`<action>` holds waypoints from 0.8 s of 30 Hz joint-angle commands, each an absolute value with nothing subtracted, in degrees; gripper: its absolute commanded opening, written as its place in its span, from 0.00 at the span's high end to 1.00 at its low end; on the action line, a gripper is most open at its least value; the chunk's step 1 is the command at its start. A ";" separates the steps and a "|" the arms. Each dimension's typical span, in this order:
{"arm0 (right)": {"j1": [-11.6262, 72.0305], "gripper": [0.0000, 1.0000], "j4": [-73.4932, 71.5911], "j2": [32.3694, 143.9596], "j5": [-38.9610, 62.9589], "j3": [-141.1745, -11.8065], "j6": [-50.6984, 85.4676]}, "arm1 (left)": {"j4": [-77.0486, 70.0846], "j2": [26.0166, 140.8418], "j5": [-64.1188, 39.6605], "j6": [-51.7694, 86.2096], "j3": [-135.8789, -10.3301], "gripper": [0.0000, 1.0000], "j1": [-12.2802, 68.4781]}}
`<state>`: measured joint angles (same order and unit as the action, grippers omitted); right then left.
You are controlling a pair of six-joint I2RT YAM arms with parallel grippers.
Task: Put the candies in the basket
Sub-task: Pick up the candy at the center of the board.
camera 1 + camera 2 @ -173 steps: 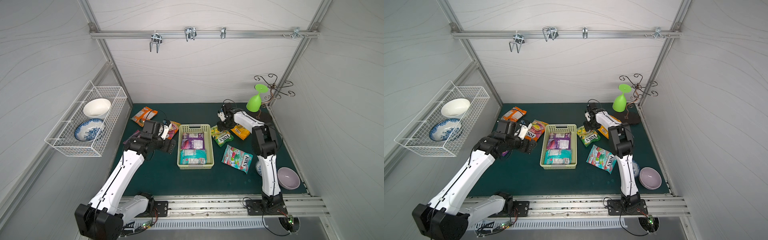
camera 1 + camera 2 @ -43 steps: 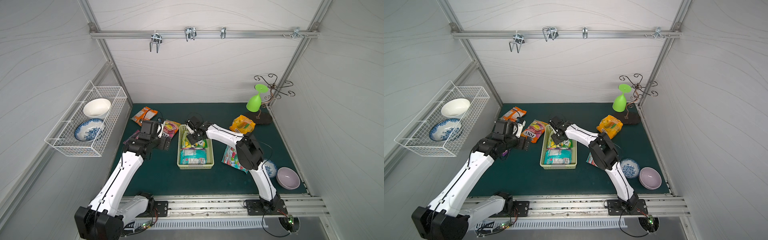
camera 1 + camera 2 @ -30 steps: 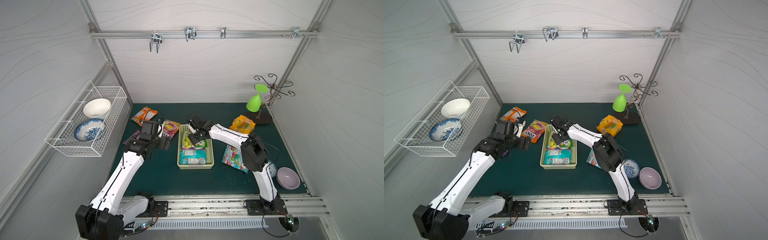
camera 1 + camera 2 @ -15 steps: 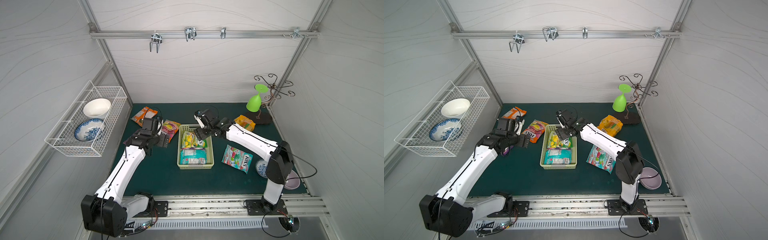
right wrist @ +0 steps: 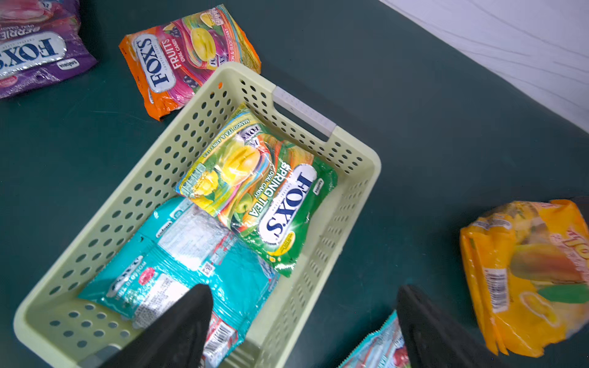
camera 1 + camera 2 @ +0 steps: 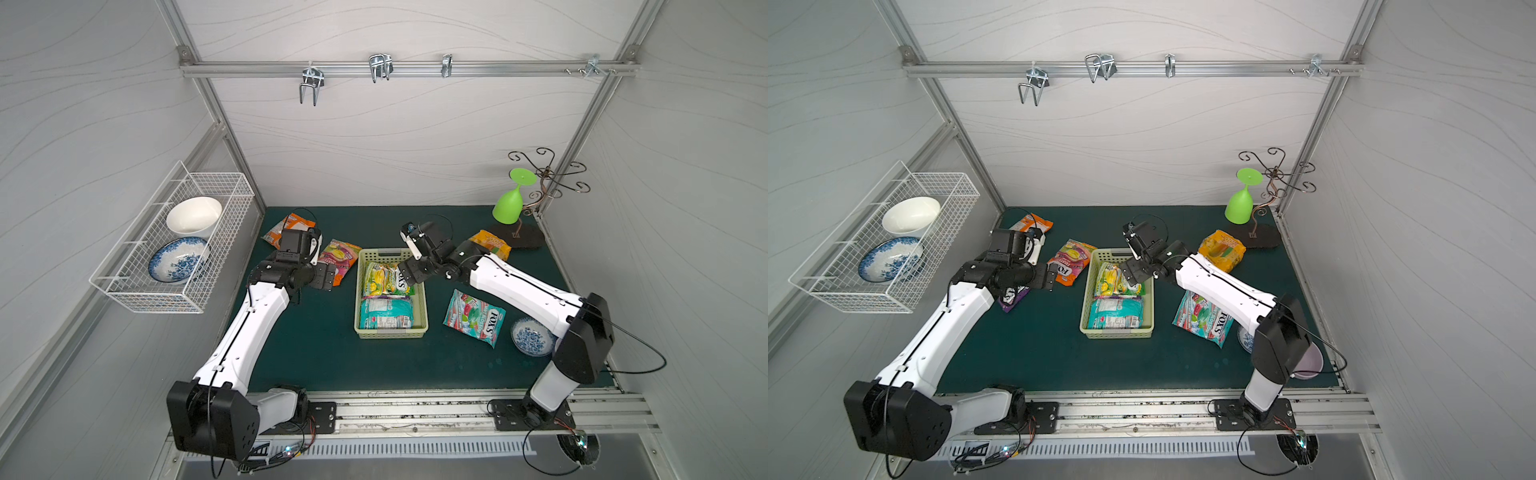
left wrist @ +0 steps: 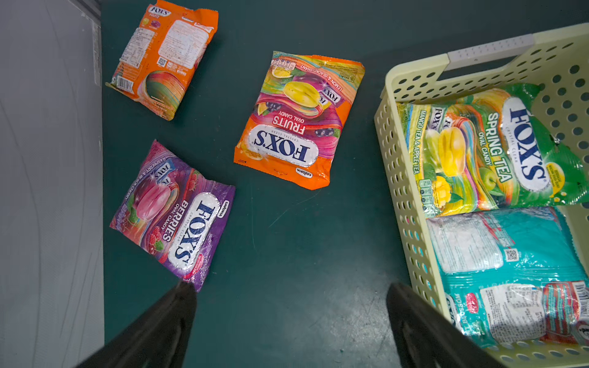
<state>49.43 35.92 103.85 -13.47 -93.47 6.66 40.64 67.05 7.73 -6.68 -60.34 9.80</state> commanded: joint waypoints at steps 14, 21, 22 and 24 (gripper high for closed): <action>42.54 0.01 35.86 82.70 -17.17 -78.33 3.64 | 46.24 76.94 -6.21 -9.82 -71.68 0.04 0.08; 36.98 0.01 36.88 77.50 -14.16 -74.81 1.56 | 46.73 82.65 -9.73 -13.62 -76.15 0.04 -2.09; 36.35 0.01 36.39 76.58 -13.87 -73.95 1.02 | 46.35 83.83 -10.00 -14.24 -76.57 0.04 -2.11; 34.66 0.01 36.12 75.29 -12.25 -72.73 0.46 | 46.52 86.53 -10.18 -14.98 -78.14 0.04 -2.28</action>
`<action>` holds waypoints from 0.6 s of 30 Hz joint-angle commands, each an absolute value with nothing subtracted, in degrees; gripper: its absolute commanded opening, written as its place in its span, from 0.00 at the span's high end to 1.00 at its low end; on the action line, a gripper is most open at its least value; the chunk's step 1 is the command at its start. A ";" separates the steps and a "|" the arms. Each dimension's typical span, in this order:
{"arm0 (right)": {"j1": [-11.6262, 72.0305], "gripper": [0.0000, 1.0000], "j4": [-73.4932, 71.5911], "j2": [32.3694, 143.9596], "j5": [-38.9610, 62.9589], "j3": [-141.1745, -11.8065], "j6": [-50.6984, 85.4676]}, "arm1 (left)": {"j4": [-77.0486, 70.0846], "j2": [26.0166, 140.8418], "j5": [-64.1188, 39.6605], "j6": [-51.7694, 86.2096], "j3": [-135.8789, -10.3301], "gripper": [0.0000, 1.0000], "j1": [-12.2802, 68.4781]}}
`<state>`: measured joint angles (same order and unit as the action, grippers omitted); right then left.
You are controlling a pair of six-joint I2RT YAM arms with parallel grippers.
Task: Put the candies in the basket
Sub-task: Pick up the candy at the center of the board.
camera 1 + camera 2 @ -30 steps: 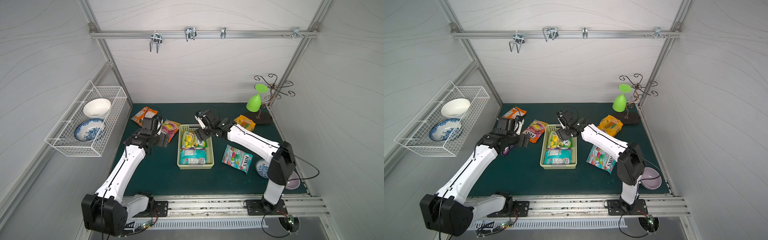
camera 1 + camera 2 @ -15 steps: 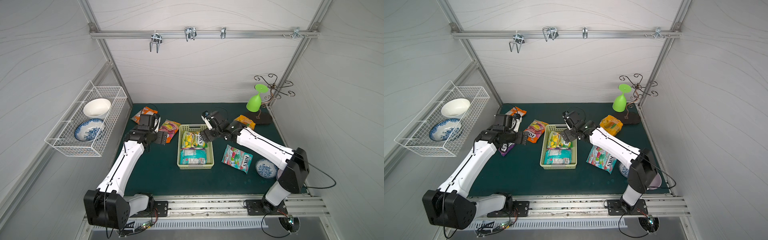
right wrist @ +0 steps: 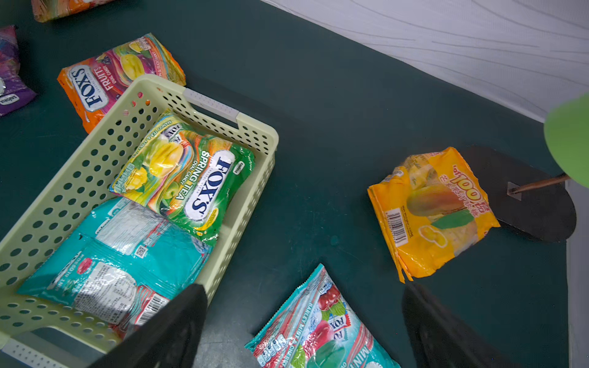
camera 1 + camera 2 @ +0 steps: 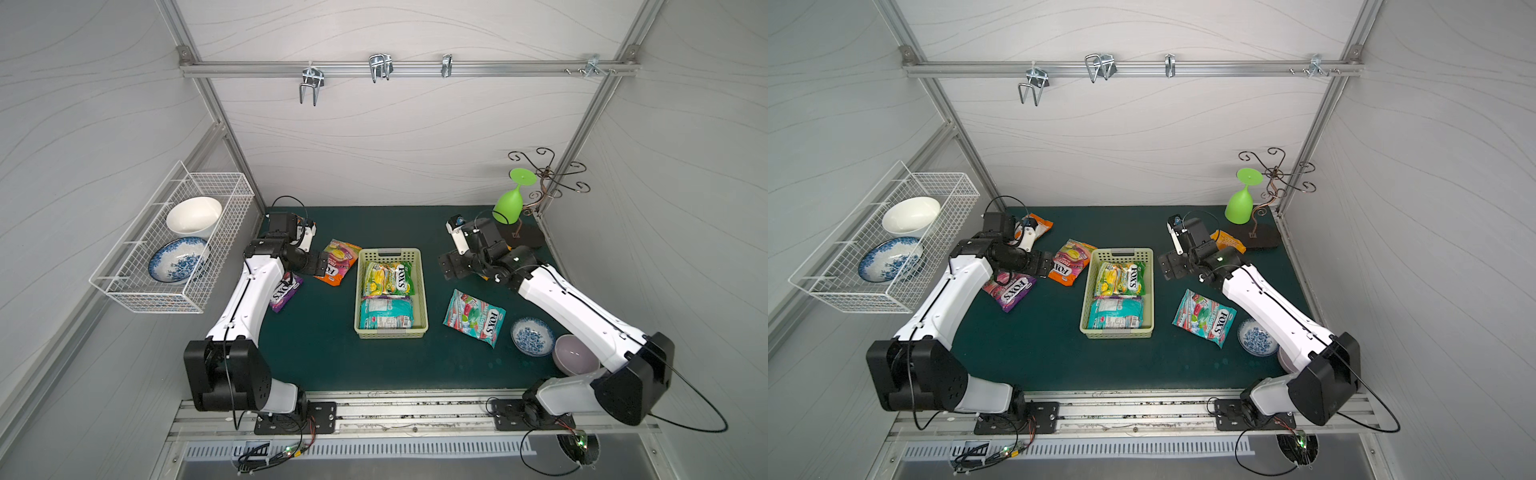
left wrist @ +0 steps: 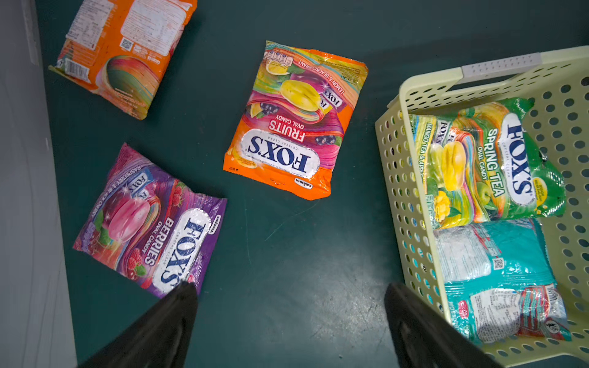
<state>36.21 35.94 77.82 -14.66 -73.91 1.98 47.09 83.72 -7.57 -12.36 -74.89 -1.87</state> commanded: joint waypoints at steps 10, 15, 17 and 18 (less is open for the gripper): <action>28.57 0.01 32.51 68.08 -8.48 -64.88 -2.36 | 48.04 100.34 -11.57 -16.87 -88.09 0.06 -3.86; 28.56 0.01 29.77 65.42 -8.20 -61.00 -3.05 | 47.60 107.23 -11.79 -17.65 -92.62 0.07 -4.09; 28.52 0.01 29.29 64.81 -8.27 -60.32 -3.51 | 49.07 110.84 -11.81 -17.83 -95.95 0.08 -4.43; 28.52 0.01 29.10 64.44 -8.53 -60.01 -3.81 | 49.74 112.28 -12.05 -17.91 -97.42 0.09 -4.55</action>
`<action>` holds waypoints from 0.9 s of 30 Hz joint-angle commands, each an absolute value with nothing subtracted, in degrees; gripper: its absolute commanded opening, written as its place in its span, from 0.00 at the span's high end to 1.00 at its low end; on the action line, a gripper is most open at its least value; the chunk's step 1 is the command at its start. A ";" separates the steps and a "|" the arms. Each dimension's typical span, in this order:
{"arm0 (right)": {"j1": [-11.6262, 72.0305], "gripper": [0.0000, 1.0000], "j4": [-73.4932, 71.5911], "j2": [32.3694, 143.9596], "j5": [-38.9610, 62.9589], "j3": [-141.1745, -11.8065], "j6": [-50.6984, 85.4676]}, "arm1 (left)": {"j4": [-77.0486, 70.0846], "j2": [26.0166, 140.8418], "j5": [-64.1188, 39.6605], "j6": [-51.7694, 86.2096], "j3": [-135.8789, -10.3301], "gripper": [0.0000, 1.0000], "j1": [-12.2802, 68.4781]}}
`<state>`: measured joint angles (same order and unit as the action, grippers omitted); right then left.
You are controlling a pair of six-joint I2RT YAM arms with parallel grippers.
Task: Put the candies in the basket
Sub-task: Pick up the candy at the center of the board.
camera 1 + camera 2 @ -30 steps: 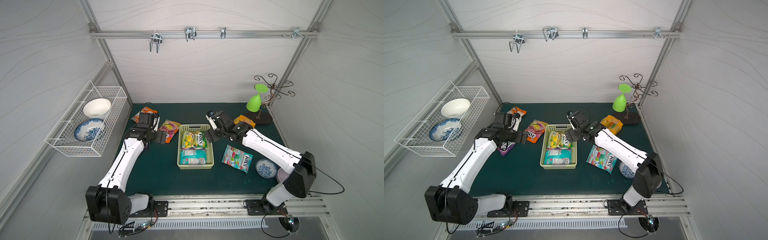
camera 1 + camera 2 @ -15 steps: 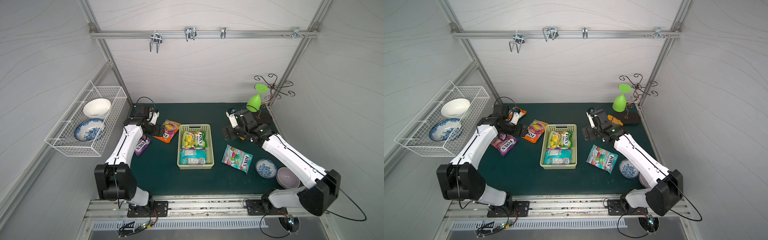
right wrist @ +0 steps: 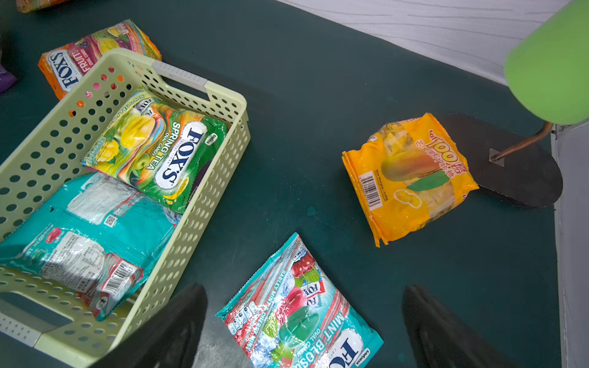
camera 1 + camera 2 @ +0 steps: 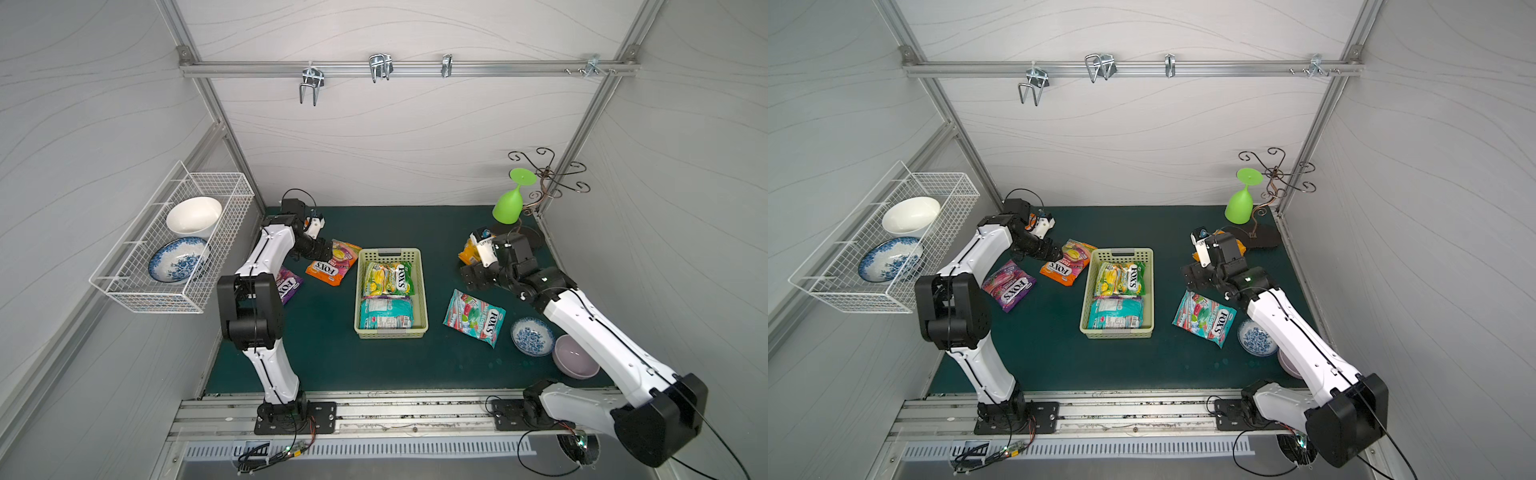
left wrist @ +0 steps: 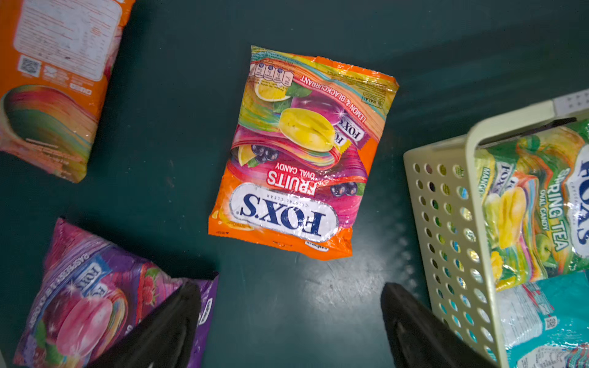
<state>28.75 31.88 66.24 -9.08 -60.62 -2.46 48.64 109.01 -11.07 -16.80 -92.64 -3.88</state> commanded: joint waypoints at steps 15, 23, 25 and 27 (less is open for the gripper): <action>28.65 0.01 26.88 62.56 -9.12 -57.51 -5.30 | 58.00 133.13 -13.83 -17.31 -120.08 0.18 -5.89; 28.83 0.01 26.54 62.40 -9.89 -57.10 -6.02 | 61.79 140.24 -15.46 -16.41 -127.18 0.28 -6.33; 28.91 0.01 26.09 62.40 -9.60 -56.67 -5.63 | 61.57 140.91 -15.56 -16.67 -127.05 0.31 -6.31; 28.86 0.01 25.76 62.32 -9.01 -56.26 -5.54 | 61.84 141.82 -15.41 -16.61 -127.18 0.34 -6.30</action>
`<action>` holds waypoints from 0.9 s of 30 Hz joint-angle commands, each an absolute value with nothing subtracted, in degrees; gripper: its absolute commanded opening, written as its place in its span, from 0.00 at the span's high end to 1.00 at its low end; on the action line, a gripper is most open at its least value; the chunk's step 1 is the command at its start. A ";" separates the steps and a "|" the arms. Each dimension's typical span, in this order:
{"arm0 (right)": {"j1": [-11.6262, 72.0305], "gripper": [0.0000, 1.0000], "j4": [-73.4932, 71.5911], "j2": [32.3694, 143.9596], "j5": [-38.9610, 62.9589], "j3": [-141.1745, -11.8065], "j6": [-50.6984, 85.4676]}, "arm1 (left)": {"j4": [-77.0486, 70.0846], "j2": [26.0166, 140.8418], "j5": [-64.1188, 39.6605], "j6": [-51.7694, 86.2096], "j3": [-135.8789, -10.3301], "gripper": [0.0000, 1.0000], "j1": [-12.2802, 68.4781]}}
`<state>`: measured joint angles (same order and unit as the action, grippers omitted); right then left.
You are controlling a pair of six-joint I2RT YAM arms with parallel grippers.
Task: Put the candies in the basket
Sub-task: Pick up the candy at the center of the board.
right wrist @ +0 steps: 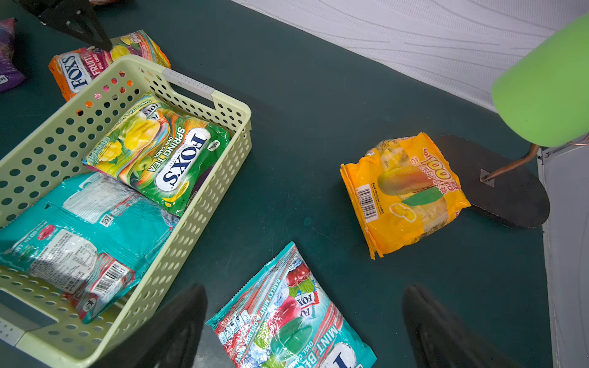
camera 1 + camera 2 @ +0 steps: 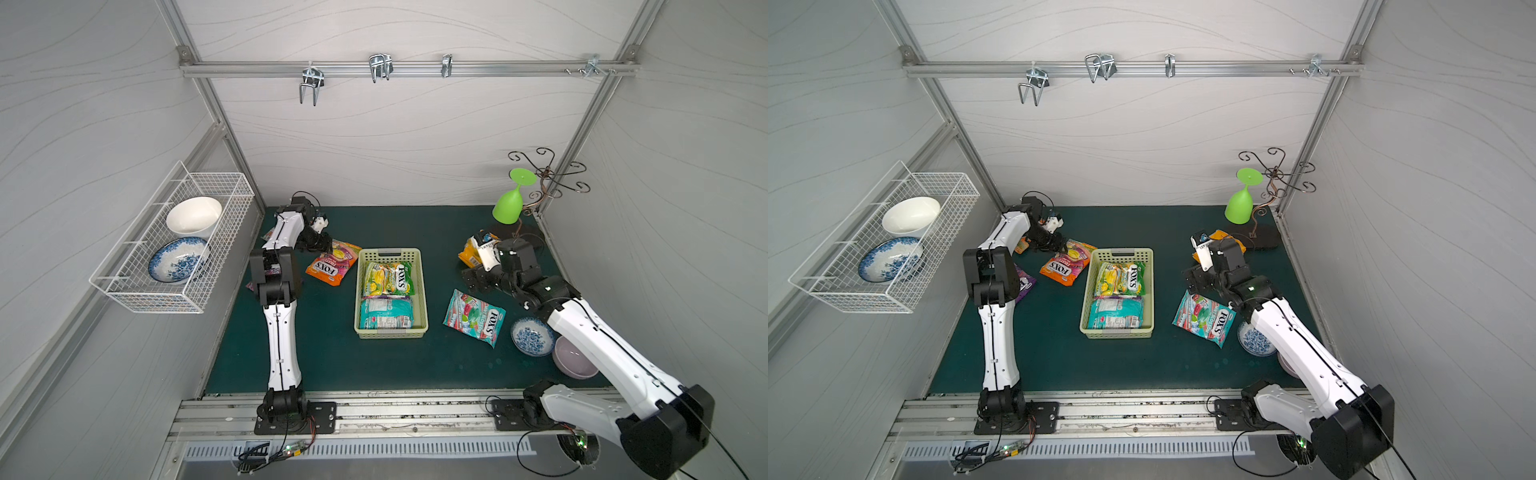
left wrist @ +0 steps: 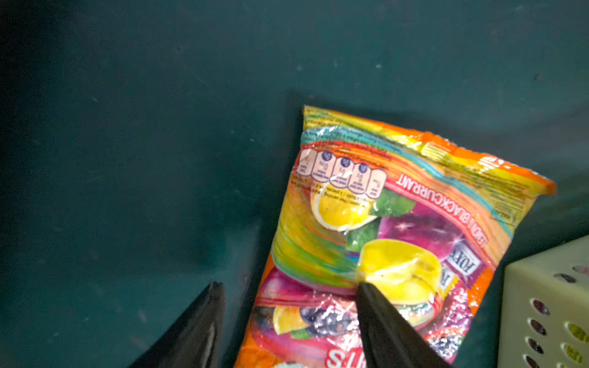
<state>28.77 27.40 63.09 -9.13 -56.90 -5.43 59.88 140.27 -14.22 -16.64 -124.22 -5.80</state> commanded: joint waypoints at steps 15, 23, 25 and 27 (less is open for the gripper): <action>29.21 0.01 25.79 61.63 -9.84 -56.09 -5.87 | 61.64 142.48 -15.10 -17.24 -126.22 0.85 -6.29; 29.49 0.01 25.78 61.38 -10.33 -55.98 -6.08 | 59.60 135.81 -13.28 -19.06 -121.69 1.00 -6.27; 29.59 0.01 26.17 61.71 -11.38 -56.41 -6.54 | 59.51 133.33 -12.93 -19.76 -120.60 1.00 -6.33; 29.61 0.01 26.43 61.89 -11.86 -56.65 -6.50 | 58.46 130.49 -12.92 -20.88 -118.81 1.00 -6.29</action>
<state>29.19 27.20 62.83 -10.70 -56.71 -5.98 59.51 136.03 -14.04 -18.70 -119.61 -5.96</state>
